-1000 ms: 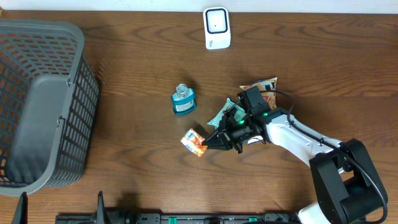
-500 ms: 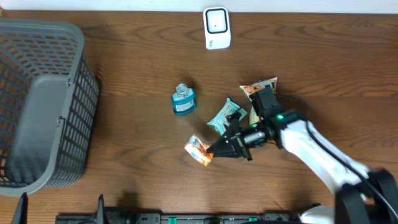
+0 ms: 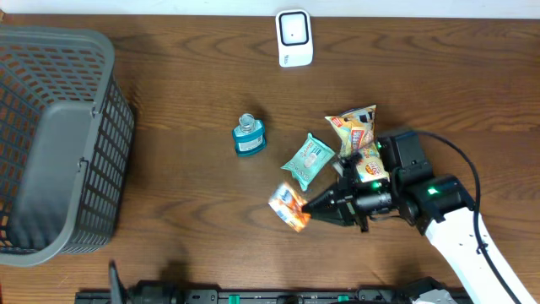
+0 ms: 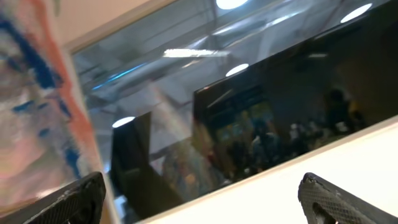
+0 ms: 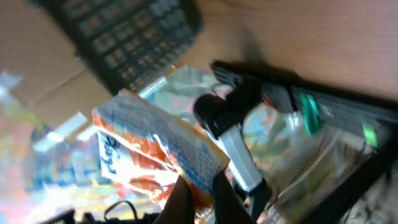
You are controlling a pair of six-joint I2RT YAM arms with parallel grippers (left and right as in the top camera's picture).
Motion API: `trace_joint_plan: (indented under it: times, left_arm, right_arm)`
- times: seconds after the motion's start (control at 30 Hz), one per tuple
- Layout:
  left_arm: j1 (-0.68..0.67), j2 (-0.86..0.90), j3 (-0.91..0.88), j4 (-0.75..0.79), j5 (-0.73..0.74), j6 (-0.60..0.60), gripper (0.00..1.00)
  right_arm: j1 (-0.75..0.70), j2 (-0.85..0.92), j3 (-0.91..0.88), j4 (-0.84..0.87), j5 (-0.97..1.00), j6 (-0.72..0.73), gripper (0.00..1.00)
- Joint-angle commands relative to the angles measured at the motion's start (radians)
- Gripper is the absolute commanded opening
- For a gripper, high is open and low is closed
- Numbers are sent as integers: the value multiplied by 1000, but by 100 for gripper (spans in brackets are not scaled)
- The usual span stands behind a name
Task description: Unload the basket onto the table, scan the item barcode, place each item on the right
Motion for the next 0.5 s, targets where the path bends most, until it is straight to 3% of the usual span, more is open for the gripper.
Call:
trace_joint_plan:
  times: [0.0, 0.17, 0.27, 0.47]
  left_arm:
    - [-2, 74, -10, 1, -111, 17, 99]
    - [-2, 93, -42, 13, -37, 3, 99]
    - [-2, 58, -60, 36, 36, -66, 99]
    - [-2, -20, -117, 53, 80, -90, 99]
  right_arm:
    - [-40, -2, 3, -116, 9, 5, 2]
    - [-87, -3, 3, -196, 10, -106, 2]
    - [-97, -3, 3, -229, 11, -188, 1]
    - [-111, -3, 3, -236, 61, -190, 2]
